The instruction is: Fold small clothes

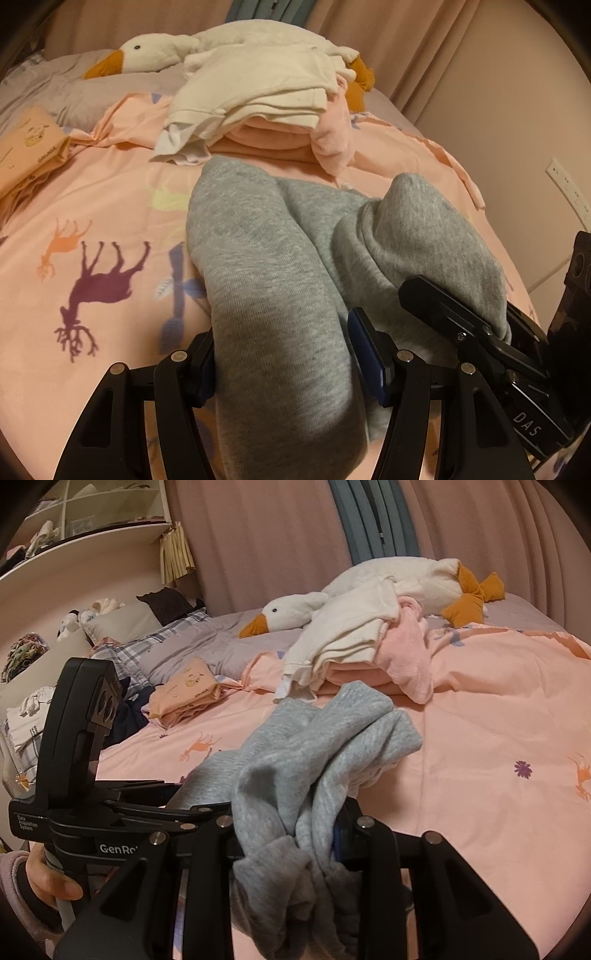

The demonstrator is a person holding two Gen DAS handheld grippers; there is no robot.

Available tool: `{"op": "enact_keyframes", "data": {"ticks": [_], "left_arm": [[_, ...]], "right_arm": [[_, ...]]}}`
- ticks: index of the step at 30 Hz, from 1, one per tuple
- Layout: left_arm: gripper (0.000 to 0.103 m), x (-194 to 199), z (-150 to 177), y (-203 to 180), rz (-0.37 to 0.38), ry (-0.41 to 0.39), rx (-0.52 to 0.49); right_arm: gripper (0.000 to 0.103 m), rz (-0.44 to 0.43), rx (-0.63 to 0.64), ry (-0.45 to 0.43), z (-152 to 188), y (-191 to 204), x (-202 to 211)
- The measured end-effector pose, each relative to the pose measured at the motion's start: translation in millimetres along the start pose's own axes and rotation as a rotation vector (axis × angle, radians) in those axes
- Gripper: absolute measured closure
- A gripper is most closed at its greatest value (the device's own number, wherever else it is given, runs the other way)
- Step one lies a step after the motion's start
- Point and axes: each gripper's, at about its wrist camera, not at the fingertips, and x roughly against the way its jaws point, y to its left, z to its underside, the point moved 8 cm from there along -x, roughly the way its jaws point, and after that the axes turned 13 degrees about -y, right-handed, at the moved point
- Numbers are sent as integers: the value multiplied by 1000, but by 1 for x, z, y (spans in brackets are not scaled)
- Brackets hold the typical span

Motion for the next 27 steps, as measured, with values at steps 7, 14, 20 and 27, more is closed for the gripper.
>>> {"op": "enact_keyframes", "data": {"ticks": [7,14,20,27], "left_arm": [[47,21,-7,28,-21,-25,15],[47,45,-13,54,-46,-61,46],[47,63,-21,71,-70,-90,56],[47,77,-19,90,-98,-103,66]], "right_arm": [[74,-65,-10,-9,-3,23,-7],[75,-121,2,-13,-10,54,-15],[75,-155,29,-21,-17,80,-20],[75,-186,31,-19,-17,101,-26]]}}
